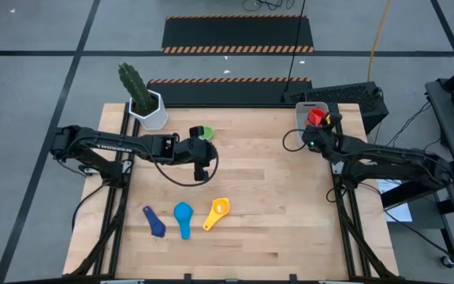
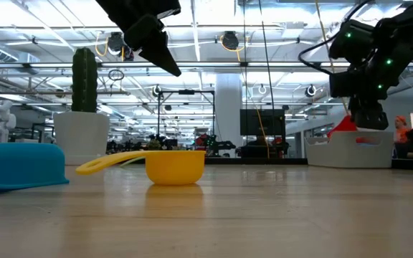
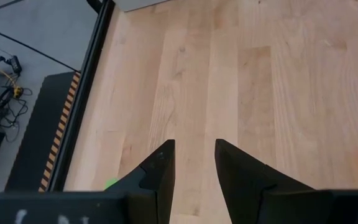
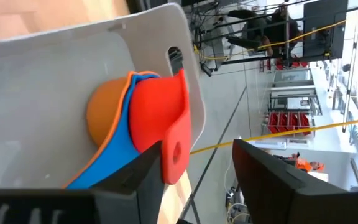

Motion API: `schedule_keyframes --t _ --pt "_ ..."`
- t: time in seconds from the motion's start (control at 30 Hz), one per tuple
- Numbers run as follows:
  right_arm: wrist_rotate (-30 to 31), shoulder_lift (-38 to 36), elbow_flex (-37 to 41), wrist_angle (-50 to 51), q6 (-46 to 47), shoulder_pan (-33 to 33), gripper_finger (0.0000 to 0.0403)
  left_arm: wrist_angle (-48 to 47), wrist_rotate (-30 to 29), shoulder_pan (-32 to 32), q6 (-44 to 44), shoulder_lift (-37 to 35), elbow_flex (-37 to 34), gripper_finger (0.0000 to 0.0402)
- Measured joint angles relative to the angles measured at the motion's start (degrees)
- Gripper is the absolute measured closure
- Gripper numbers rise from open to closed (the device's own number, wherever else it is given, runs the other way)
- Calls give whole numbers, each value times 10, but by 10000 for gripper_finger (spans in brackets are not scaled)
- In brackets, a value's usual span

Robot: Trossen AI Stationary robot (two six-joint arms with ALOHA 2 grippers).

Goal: Nest measuring cups in basket
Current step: Stack the red measuring cup on top of the dark blue measuring cup in the gray bin

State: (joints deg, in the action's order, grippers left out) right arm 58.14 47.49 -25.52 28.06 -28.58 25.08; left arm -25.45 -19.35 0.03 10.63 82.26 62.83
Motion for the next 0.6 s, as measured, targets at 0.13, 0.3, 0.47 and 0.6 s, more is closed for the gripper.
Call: schedule_keyframes --t 0.13,0.3,0.47,0.6 --pt "3 -24 -12 4 1 -4 212 0 0 0 -2 0 0 284" --pt "16 -54 -13 18 1 -4 208 0 0 0 -9 0 0 284" --pt "16 -69 -13 48 6 -5 208 -1 0 0 -17 0 0 284" --pt "-15 -76 -20 44 21 -5 208 0 0 0 -18 0 0 284"
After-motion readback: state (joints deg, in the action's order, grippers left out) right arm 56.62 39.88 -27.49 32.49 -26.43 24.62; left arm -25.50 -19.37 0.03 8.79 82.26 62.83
